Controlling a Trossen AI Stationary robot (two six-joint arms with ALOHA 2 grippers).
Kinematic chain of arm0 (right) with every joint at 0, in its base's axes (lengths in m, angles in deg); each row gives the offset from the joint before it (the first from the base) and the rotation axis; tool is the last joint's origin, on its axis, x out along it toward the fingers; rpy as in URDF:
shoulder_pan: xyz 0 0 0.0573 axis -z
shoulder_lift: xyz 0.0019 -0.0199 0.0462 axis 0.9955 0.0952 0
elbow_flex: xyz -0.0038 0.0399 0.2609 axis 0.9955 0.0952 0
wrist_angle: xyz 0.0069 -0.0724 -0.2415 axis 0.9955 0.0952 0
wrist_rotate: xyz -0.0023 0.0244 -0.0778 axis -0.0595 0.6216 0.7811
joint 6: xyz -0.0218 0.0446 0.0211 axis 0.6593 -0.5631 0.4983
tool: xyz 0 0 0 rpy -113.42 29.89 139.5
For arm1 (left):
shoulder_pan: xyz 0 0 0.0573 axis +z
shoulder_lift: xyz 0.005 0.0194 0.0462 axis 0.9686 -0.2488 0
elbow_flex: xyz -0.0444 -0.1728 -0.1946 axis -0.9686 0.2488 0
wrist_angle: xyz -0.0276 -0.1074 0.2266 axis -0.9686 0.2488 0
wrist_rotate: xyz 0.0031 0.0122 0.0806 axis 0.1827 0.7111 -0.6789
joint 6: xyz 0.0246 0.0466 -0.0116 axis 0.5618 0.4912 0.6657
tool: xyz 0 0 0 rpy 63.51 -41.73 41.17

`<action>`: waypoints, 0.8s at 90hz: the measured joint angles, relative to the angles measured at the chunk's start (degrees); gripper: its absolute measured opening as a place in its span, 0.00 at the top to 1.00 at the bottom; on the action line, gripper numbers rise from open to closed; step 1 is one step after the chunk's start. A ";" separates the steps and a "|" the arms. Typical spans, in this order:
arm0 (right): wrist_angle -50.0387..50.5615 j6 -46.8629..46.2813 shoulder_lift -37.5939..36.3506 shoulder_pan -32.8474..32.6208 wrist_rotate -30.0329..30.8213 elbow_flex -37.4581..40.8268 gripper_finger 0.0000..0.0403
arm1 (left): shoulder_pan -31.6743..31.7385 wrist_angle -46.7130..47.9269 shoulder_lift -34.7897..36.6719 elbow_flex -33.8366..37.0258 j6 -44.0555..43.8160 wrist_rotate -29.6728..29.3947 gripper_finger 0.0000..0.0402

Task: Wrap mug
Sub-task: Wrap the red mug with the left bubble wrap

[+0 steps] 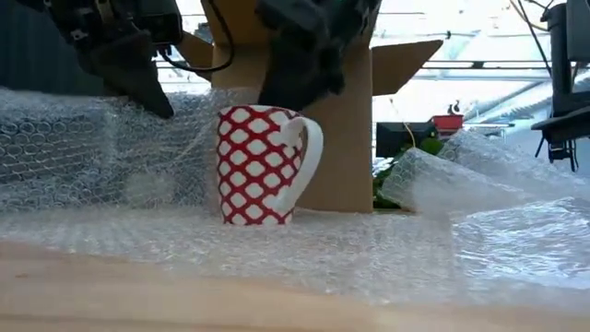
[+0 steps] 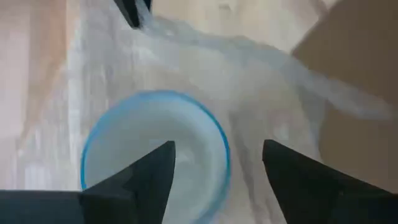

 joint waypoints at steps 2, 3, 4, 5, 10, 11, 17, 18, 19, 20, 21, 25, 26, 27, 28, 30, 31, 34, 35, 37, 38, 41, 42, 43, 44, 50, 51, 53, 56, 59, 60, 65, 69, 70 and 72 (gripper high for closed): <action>2.60 -0.62 -0.41 -0.09 -0.89 -0.95 0.44 | 0.00 -0.02 0.01 0.00 0.00 0.11 0.99; 3.77 -0.99 -0.72 -0.22 -1.43 -1.44 0.44 | 0.00 -0.08 0.01 0.00 0.00 0.25 0.99; 4.89 -1.36 -1.06 -0.37 -2.00 -1.93 0.44 | 0.00 -0.16 0.01 0.00 0.00 0.39 0.99; 5.74 -1.68 -1.41 -0.53 -2.59 -2.31 0.44 | 0.00 -0.18 0.01 0.00 0.00 0.45 0.99; 9.58 -3.72 -2.93 -2.20 -5.37 -3.90 0.44 | 0.00 -0.03 0.01 0.00 -0.08 0.91 0.99; 10.18 -4.17 -3.29 -2.64 -5.83 -4.02 0.44 | 0.00 -0.08 0.01 0.00 -0.15 0.99 0.99; 12.93 -6.50 -5.06 -6.17 -6.83 -3.69 0.44 | 0.00 0.03 0.01 0.00 -0.28 1.29 0.99; 13.29 -6.81 -5.27 -6.80 -6.76 -3.46 0.44 | 0.00 0.03 0.01 0.00 -0.28 1.32 0.99; 13.71 -7.12 -5.46 -7.47 -6.72 -3.19 0.44 | 0.00 0.01 0.01 0.00 -0.28 1.33 0.99; 14.13 -7.43 -5.63 -8.15 -6.69 -2.88 0.44 | 0.00 -0.05 0.01 0.00 -0.26 1.34 0.99; 14.48 -7.69 -5.72 -8.75 -6.69 -2.53 0.44 | 0.00 -0.13 0.01 0.00 -0.25 1.37 0.99; 14.82 -8.60 -5.98 -11.41 -7.05 -0.47 0.44 | 0.00 -0.07 0.01 0.00 -0.10 1.47 0.99; 14.77 -8.88 -6.03 -11.99 -7.18 0.11 0.44 | 0.00 -0.06 0.01 0.00 -0.01 1.48 0.99; 14.63 -9.24 -6.04 -12.62 -7.38 0.79 0.44 | 0.00 -0.09 0.01 0.00 0.00 1.47 0.99; 14.44 -9.62 -6.02 -13.27 -7.59 1.51 0.44 | 0.00 -0.15 0.01 0.00 0.01 1.47 0.99; 13.76 -10.38 -6.02 -14.39 -7.99 2.89 0.44 | 0.00 -0.20 0.01 0.00 0.03 1.49 0.99; 13.37 -10.79 -6.02 -14.86 -8.12 3.57 0.44 | 0.00 -0.16 0.01 0.00 0.03 1.49 0.99; 11.63 -11.68 -5.96 -16.55 -8.31 5.63 0.44 | 0.00 -0.07 0.01 0.00 0.03 1.49 0.99; 10.97 -11.82 -5.95 -17.02 -8.31 6.29 0.44 | 0.00 -0.11 0.01 0.00 0.04 1.49 0.99; 9.24 -11.97 -5.94 -17.96 -8.31 7.64 0.44 | 0.00 -0.21 0.01 0.00 0.04 1.49 0.99; 8.24 -11.98 -5.92 -18.38 -8.32 8.28 0.44 | 0.00 -0.19 0.01 0.00 0.04 1.49 0.99; 5.42 -11.89 -5.79 -19.37 -8.41 9.84 0.44 | 0.00 -0.16 0.01 0.00 0.04 1.49 0.99; 4.50 -11.80 -5.75 -19.68 -8.45 10.33 0.44 | 0.00 -0.17 0.01 0.00 0.04 1.49 0.99; 3.67 -11.62 -5.68 -19.95 -8.46 10.78 0.44 | 0.00 -0.20 0.01 0.00 0.04 1.49 0.99; 2.90 -11.41 -5.59 -20.20 -8.46 11.20 0.44 | 0.00 -0.23 0.01 0.00 0.04 1.49 0.99; -0.25 -9.58 -4.95 -21.25 -8.23 13.22 0.44 | 0.00 -0.24 0.01 0.00 0.01 1.49 0.99; -0.58 -9.12 -4.80 -21.33 -8.15 13.49 0.44 | 0.00 -0.27 0.01 0.00 0.00 1.49 0.99; -1.15 -8.14 -4.49 -21.43 -8.01 13.98 0.44 | 0.00 -0.28 0.01 0.00 0.00 1.49 0.99; -1.77 -6.71 -3.94 -21.51 -7.76 14.55 0.44 | 0.00 -0.23 0.01 0.00 -0.02 1.49 0.99; -2.25 -5.36 -3.44 -21.47 -7.70 15.07 0.44 | 0.00 -0.28 0.01 0.00 -0.02 1.49 0.99; -2.43 -4.92 -3.26 -21.43 -7.73 15.27 0.44 | 0.00 -0.29 0.01 0.00 -0.02 1.49 0.99; -3.65 -3.08 -2.27 -20.97 -8.31 16.22 0.44 | 0.00 -0.30 0.01 0.00 -0.02 1.49 0.99; -4.14 -1.76 -1.52 -20.63 -8.40 16.84 0.44 | 0.00 -0.50 0.01 0.00 -0.02 1.49 0.99; -4.11 -1.50 -1.32 -20.54 -8.54 16.97 0.44 | 0.00 -0.51 0.01 0.00 -0.03 1.49 0.99; -4.09 -1.06 -1.01 -20.27 -8.97 17.22 0.44 | 0.00 -0.51 0.01 0.00 -0.03 1.49 0.99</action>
